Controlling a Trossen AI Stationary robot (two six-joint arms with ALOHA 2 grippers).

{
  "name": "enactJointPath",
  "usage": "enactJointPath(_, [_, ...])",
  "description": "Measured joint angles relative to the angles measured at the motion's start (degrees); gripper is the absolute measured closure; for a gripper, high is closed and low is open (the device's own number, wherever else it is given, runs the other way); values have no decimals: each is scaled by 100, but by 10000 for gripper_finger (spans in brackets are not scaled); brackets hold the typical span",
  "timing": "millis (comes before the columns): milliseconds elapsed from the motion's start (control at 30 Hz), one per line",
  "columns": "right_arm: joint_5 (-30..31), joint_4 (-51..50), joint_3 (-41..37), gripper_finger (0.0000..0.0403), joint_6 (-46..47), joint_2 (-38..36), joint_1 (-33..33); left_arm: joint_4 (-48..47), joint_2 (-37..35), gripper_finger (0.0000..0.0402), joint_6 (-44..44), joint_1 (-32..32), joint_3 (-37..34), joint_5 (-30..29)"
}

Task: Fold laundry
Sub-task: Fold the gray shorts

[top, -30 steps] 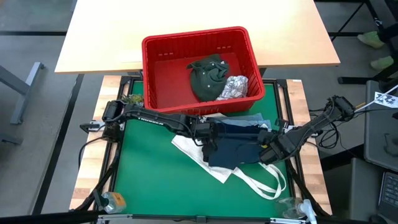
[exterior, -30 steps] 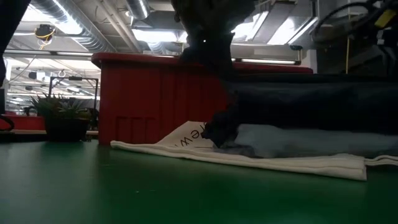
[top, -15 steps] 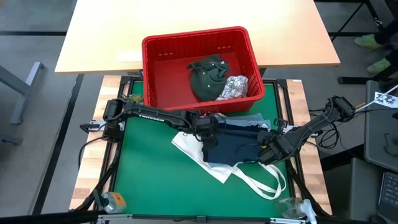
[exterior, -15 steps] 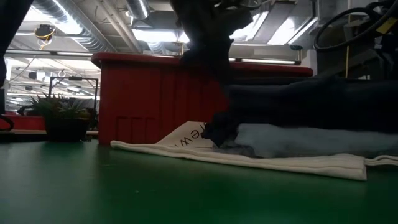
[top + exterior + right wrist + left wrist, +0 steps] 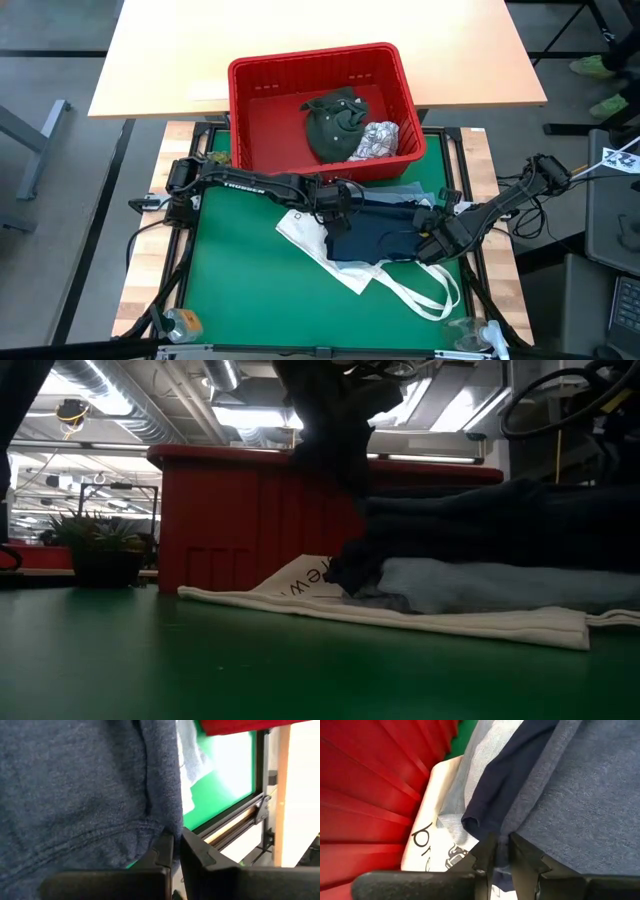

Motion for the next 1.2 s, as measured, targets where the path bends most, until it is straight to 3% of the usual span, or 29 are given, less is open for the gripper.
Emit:
enactJointPath(167, [91,-16,0,373,-2,2,0,2,0,332,0,0,0,-124])
enactJointPath(600, [1041,-162,2,247,3,4,0,7,0,282,-38,-2,0,-292])
enactJointPath(700, [823,-162,12,241,3,4,0,180,0,281,-46,-9,-5,-3])
enactJointPath(933, [-573,32,142,248,9,4,2,821,0,281,-55,-279,-7,1129])
enactJointPath(1200, [-412,1378,-181,248,-322,4,0,845,141,281,-55,-942,-7,790])
